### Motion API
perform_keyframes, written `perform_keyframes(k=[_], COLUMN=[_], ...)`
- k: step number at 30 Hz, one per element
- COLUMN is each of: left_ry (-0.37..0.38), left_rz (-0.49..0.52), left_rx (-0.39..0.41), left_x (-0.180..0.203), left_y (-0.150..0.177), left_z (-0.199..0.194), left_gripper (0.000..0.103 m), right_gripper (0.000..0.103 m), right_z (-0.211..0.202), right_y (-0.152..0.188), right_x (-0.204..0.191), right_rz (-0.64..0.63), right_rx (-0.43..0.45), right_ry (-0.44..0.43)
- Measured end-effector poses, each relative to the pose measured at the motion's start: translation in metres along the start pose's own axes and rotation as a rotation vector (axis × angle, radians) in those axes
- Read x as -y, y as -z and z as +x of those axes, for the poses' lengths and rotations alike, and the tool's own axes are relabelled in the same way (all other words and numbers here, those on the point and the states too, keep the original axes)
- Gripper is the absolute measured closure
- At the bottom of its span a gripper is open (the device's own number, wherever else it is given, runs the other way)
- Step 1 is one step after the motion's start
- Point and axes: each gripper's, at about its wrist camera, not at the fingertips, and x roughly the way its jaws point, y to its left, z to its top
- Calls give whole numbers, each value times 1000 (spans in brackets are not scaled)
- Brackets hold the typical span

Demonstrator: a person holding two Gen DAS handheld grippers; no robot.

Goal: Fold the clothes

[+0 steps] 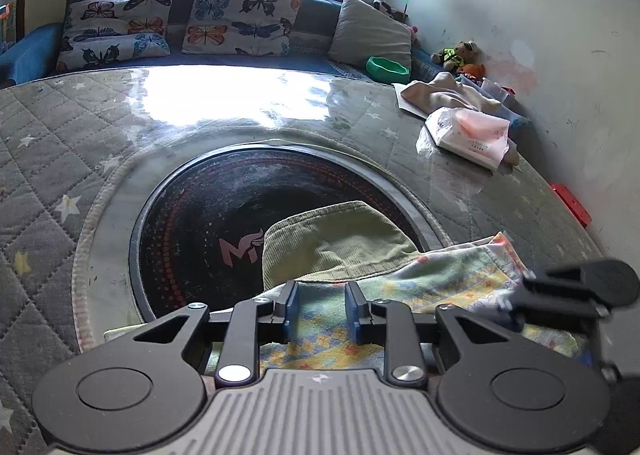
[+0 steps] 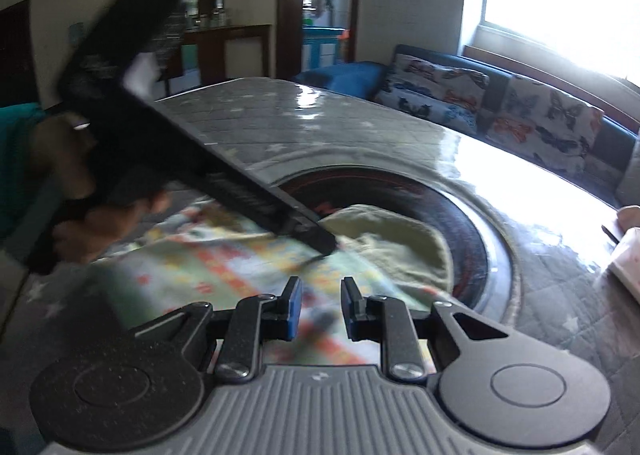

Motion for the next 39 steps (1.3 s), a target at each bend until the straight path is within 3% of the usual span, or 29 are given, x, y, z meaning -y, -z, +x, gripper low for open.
perform_keyframes(k=[7, 12, 18, 23, 32, 39], left_ry=[-13, -22, 10, 37, 63, 39], left_rz=[2, 9, -2, 0, 6, -24], left_rx=[7, 10, 93, 136, 110, 74], left_x=[2, 4, 8, 19, 39, 30], left_y=[2, 2, 10, 36, 83, 101], left_z=[0, -2, -43, -80, -93, -88], left_gripper=[75, 75, 75, 75, 75, 76], right_gripper=[82, 82, 83, 82, 82, 82], right_z=[-18, -21, -38, -47, -53, -62], right_y=[16, 21, 16, 19, 35, 54], right_x=[-45, -71, -66, -54, -38, -21], right_rz=[-96, -181, -125, -81, -5, 67], right_rx=[1, 15, 53, 52, 40, 25], right_ry=[-67, -57, -52, -7, 48, 118])
